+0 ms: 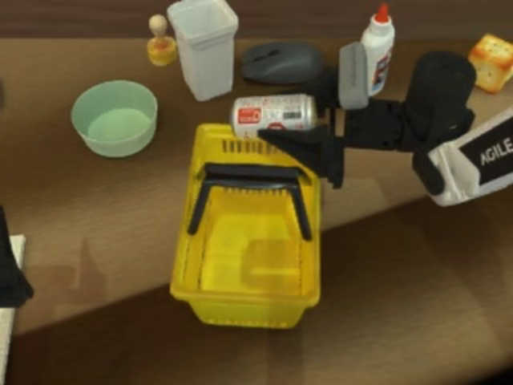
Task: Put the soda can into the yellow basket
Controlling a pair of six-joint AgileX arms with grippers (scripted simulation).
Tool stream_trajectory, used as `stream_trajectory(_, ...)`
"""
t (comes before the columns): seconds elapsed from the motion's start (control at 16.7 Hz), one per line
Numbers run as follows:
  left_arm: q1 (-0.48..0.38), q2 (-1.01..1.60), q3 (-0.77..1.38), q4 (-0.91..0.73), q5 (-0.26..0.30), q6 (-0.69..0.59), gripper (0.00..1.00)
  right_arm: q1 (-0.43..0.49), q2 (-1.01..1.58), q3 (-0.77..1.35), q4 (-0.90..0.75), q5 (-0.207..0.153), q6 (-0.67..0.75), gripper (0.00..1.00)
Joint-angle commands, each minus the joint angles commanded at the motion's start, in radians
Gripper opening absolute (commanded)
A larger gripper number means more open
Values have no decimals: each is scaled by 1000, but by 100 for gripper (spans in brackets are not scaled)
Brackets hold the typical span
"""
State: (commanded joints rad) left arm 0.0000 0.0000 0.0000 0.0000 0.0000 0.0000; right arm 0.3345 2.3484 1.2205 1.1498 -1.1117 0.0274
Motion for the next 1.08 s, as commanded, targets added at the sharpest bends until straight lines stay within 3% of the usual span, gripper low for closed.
stream_trajectory(0.72,0,0,0,0,0,0,100,0,0,0,0,0,0,98)
stream_trajectory(1.08,0,0,0,0,0,0,100,0,0,0,0,0,0,100)
